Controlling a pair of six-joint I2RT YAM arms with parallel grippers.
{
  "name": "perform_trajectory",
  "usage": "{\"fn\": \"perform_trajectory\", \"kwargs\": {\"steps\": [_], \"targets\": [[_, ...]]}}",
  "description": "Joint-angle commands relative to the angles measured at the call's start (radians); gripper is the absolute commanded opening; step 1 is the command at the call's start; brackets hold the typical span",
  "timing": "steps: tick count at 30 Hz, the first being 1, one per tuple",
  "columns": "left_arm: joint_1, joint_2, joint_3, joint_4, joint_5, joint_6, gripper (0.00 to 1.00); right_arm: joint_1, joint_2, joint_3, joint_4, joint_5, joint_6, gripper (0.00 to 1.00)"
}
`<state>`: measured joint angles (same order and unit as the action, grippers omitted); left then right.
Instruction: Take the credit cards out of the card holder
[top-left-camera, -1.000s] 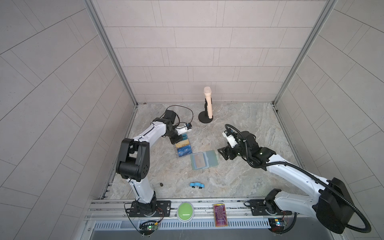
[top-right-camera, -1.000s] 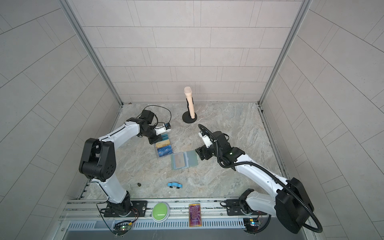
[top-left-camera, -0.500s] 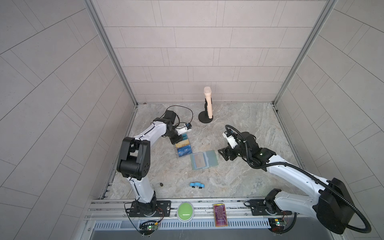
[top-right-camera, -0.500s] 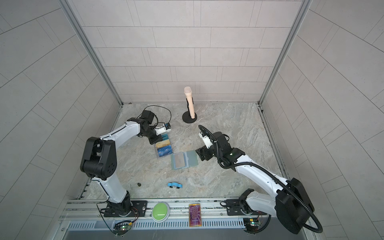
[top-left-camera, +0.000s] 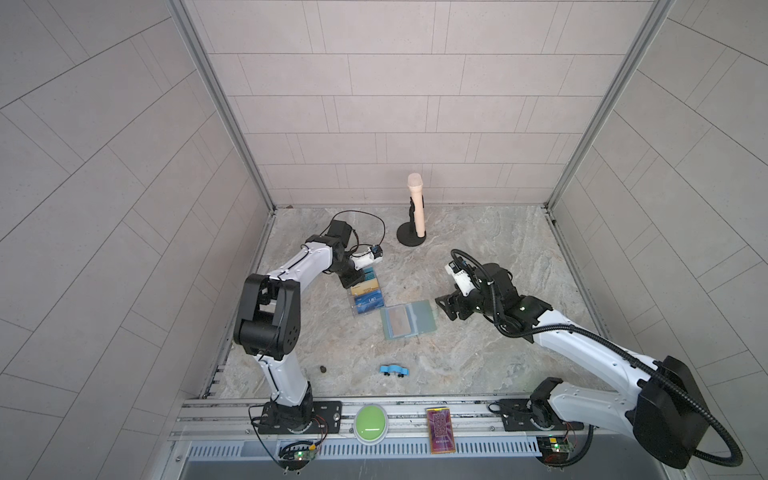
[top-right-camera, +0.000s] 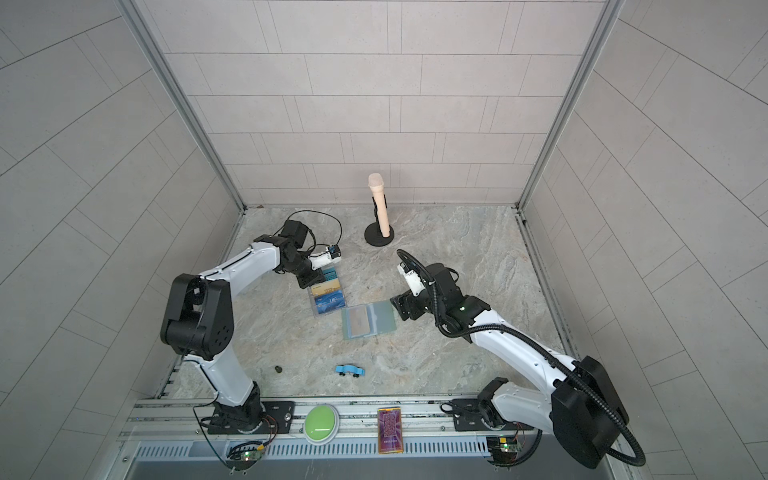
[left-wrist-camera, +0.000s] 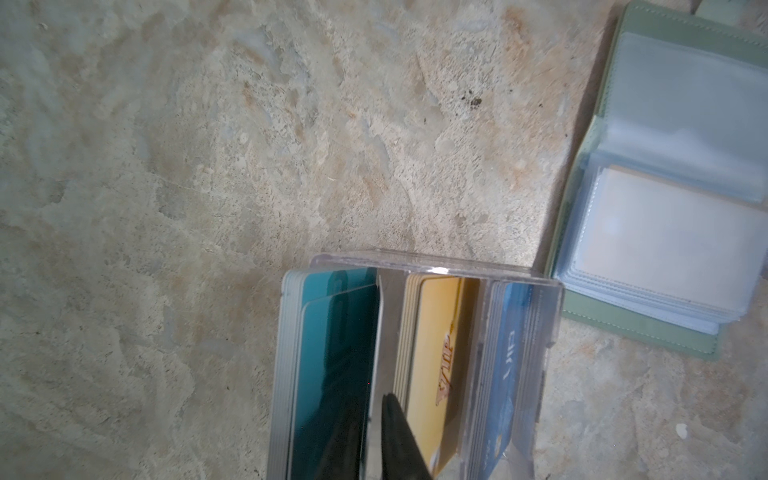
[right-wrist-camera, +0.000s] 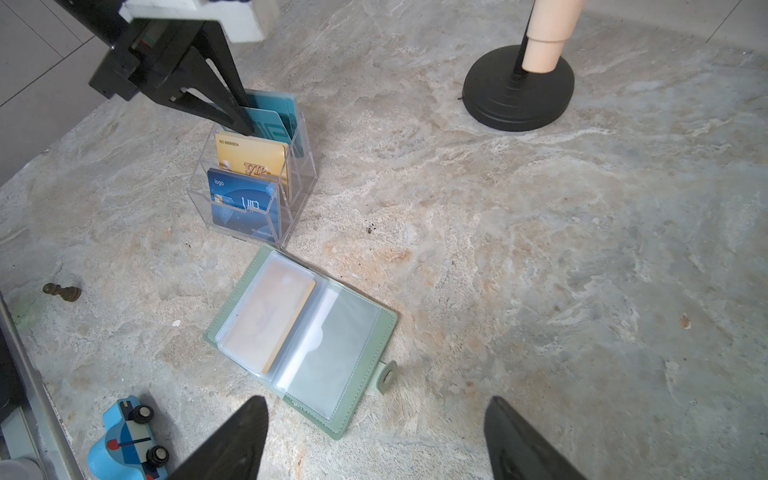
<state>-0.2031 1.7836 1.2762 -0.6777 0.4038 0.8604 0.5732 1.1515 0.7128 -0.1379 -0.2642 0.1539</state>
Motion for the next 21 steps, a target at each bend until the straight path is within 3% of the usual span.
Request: {"fn": "perform_trajectory", "kwargs": {"steps": [1, 21], "targets": [[0.000, -0.031, 0.018, -0.014, 0.008, -0.008, 0.16, -0.002, -0.021, -0.010, 0.014, -0.001, -0.008, 0.84], [0.000, -0.085, -0.018, 0.068, -0.026, -0.025, 0.17, -0.002, -0.044, -0.014, 0.016, 0.013, 0.007, 0.84]]}}
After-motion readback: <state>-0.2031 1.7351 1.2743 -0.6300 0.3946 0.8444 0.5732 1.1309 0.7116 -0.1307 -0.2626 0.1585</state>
